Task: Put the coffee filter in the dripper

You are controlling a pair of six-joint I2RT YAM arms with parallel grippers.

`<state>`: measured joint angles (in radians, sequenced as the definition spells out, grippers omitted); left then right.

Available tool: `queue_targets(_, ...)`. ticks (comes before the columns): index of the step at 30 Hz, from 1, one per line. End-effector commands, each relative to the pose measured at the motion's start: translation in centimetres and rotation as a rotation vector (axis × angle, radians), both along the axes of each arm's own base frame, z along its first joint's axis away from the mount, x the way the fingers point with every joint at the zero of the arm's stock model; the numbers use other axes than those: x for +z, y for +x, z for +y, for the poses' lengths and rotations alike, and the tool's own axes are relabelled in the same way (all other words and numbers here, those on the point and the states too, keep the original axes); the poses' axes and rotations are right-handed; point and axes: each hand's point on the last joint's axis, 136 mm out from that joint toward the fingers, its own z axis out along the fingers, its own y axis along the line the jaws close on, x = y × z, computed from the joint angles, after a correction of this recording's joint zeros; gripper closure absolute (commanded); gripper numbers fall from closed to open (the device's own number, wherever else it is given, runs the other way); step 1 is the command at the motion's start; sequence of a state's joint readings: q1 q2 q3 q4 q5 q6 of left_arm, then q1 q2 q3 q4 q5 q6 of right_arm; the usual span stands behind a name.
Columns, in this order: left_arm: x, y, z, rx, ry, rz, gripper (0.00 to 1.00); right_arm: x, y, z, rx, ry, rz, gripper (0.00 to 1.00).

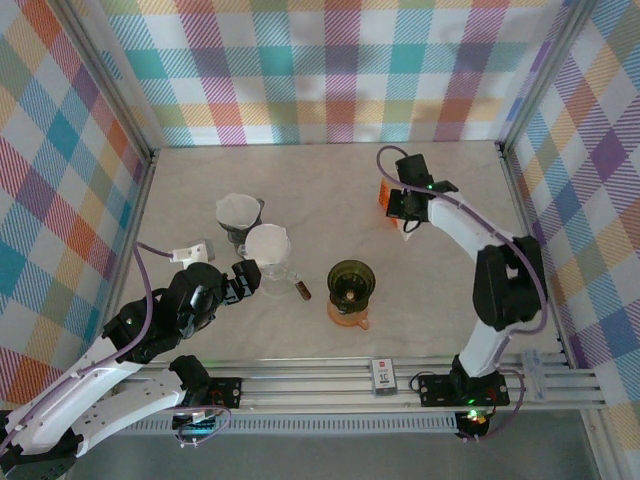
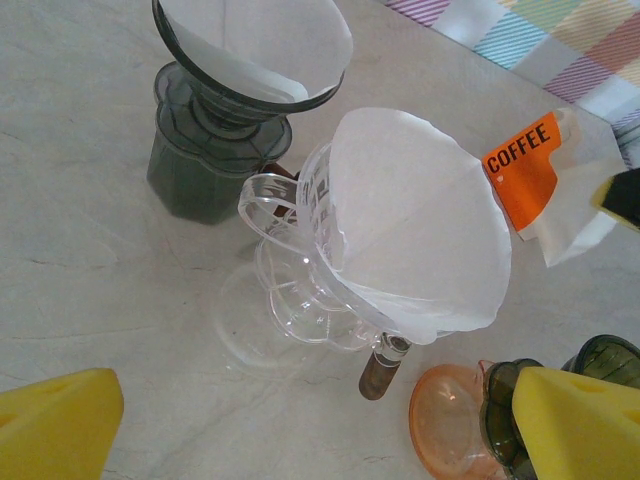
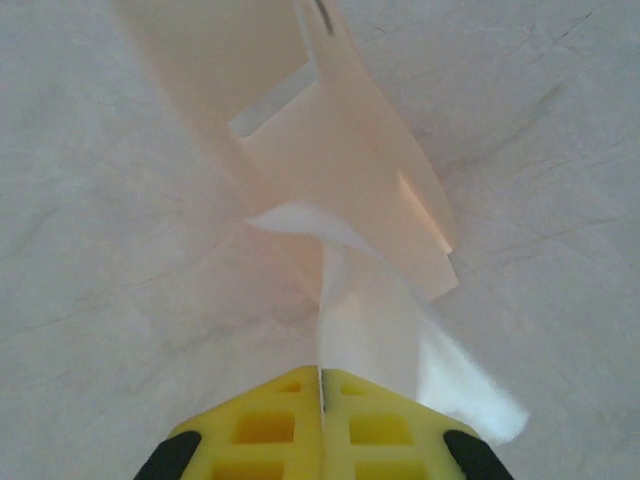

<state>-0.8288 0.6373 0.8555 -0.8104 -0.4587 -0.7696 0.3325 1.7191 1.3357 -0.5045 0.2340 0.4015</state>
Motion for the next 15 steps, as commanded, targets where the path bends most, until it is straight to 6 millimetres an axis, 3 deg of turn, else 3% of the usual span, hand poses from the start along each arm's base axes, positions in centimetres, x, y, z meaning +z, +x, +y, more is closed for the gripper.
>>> queue_targets(1, 1.4, 0.2, 0.6, 0.022, -0.005, -0.039, 0.00, 4.4, -1.6, 1.4, 0.068, 0.041, -0.111, 1.00)
queue_targets(9, 1.5, 0.4, 0.3, 0.013, -0.005, -0.043, 0.00, 11.0, -8.7, 4.1, 0.248, 0.133, -0.180, 1.00)
queue_targets(15, 2.0, 0.5, 0.2, 0.008, -0.009, -0.050, 0.00, 15.0, -15.2, 6.7, 0.465, 0.194, -0.151, 1.00)
